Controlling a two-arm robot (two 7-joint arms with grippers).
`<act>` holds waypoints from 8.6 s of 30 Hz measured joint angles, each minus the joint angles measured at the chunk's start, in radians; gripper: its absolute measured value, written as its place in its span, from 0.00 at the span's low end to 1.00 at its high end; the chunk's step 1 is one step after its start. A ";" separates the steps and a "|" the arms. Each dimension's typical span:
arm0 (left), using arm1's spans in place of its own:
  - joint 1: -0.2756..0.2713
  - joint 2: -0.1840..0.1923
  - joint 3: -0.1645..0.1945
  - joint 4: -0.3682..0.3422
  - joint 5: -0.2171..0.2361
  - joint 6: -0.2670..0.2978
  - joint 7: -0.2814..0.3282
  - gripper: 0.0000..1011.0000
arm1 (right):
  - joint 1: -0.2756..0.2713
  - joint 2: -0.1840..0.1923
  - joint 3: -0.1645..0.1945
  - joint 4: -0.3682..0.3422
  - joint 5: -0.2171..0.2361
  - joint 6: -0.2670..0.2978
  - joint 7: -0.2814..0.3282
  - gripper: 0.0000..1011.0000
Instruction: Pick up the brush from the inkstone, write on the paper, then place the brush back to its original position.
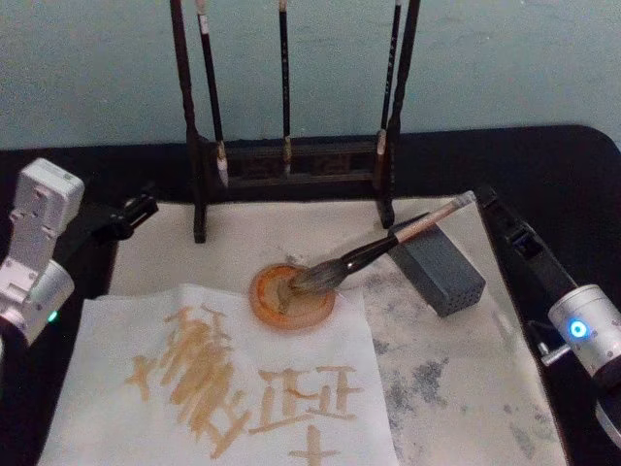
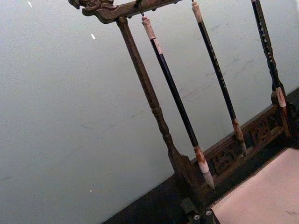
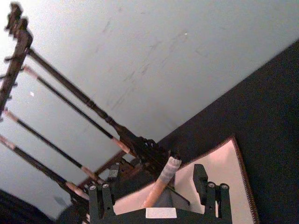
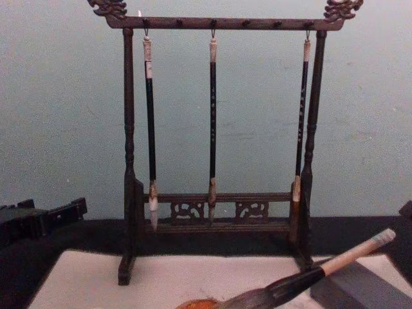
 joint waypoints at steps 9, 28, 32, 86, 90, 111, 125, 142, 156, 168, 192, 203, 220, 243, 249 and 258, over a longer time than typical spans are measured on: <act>0.000 0.000 0.000 0.000 0.000 0.000 0.000 0.99 | 0.016 -0.030 0.006 0.004 0.106 0.043 -0.027 1.00; 0.000 0.000 0.000 0.000 0.000 0.000 0.000 0.99 | 0.024 -0.030 0.008 0.004 0.151 0.077 -0.030 1.00; 0.000 0.000 0.000 0.000 0.000 0.000 0.000 0.99 | 0.028 -0.038 0.027 0.001 0.234 0.138 -0.050 1.00; 0.000 0.000 0.000 0.000 0.000 0.000 0.000 0.99 | 0.054 0.013 0.018 -0.035 0.626 0.292 -0.353 1.00; 0.000 0.000 0.000 0.000 0.000 0.000 0.000 0.99 | 0.080 0.024 -0.012 -0.015 0.624 0.305 -0.352 1.00; 0.000 0.000 0.000 0.000 0.000 0.000 0.000 0.99 | 0.184 0.052 -0.113 0.087 0.574 0.266 -0.319 1.00; 0.000 0.000 0.000 0.000 0.000 0.000 0.000 0.99 | 0.210 0.074 -0.145 0.129 0.568 0.233 -0.262 1.00; 0.000 0.000 0.000 0.000 0.000 0.000 0.000 0.99 | 0.260 0.083 -0.186 0.189 0.594 0.221 -0.224 1.00; 0.000 0.000 0.000 0.000 0.000 0.000 0.000 0.99 | 0.281 0.088 -0.215 0.207 0.603 0.220 -0.210 1.00; 0.000 0.000 0.000 0.000 0.000 0.000 0.000 0.99 | 0.279 0.087 -0.211 0.206 0.603 0.221 -0.212 0.97; 0.000 0.000 0.000 0.000 0.000 0.000 0.000 0.99 | 0.278 0.086 -0.209 0.205 0.603 0.222 -0.214 0.27; 0.000 0.000 0.000 0.000 0.000 0.000 0.000 0.99 | 0.278 0.086 -0.209 0.205 0.603 0.222 -0.214 0.18; 0.000 0.000 0.000 0.000 0.000 0.000 0.000 0.99 | 0.275 0.128 -0.212 0.150 0.671 0.265 -0.162 0.18; 0.000 0.000 0.000 0.000 0.000 0.000 0.000 0.99 | 0.361 0.279 -0.398 -0.176 0.469 0.315 -0.143 0.18; 0.000 0.000 0.000 0.000 0.000 0.000 0.000 0.99 | 0.383 0.322 -0.471 -0.278 0.349 0.307 -0.163 0.18; 0.000 0.000 0.000 0.000 0.000 0.000 0.000 0.99 | 0.405 0.357 -0.550 -0.352 0.212 0.283 -0.186 0.18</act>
